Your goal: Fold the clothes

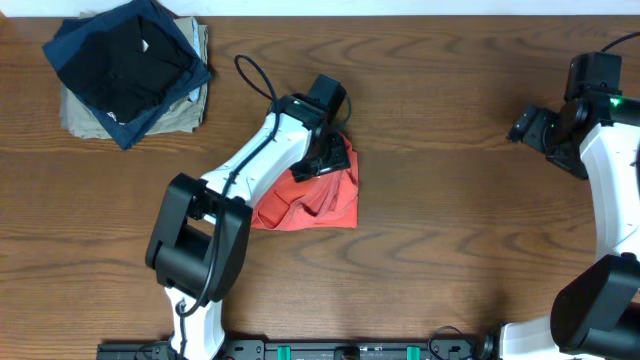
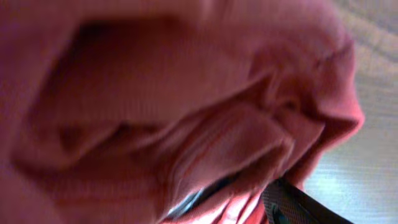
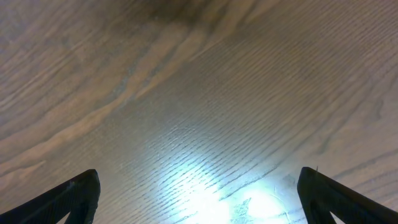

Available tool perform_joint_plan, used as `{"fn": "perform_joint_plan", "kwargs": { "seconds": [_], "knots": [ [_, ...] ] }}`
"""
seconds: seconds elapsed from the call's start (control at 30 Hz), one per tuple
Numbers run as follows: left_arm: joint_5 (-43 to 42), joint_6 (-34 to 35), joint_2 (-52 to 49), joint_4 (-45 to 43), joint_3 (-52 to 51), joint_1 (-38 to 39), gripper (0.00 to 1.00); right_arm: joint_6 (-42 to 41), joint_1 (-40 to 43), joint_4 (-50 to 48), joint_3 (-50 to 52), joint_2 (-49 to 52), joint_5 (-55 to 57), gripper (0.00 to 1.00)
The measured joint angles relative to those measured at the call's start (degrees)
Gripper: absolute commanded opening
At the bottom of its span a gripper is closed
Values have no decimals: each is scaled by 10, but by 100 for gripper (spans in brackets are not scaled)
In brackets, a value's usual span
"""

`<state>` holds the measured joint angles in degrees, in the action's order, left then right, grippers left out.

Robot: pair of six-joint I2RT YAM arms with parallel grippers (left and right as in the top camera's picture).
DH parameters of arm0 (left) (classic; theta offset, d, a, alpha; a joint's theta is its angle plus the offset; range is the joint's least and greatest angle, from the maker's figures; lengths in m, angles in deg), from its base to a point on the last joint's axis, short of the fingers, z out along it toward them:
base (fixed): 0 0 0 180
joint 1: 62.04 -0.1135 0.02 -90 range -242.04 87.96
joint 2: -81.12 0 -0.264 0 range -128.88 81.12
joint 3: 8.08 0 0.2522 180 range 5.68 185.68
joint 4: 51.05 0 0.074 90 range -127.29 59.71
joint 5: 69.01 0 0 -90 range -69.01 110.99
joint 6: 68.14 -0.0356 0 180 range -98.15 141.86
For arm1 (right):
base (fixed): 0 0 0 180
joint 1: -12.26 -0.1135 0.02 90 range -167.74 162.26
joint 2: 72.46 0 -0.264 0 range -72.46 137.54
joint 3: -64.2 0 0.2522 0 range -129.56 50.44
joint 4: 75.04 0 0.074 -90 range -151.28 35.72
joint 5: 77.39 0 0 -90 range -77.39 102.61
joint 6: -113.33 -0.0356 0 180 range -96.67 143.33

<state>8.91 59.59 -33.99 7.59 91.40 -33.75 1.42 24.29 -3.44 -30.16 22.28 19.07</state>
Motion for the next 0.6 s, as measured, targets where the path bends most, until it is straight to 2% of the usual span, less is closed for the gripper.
{"fn": "perform_joint_plan", "kwargs": {
  "seconds": [0.6],
  "knots": [
    [1,3,-1,-121,0,-22,61,0,0,0,0,0,0,99]
  ]
}}
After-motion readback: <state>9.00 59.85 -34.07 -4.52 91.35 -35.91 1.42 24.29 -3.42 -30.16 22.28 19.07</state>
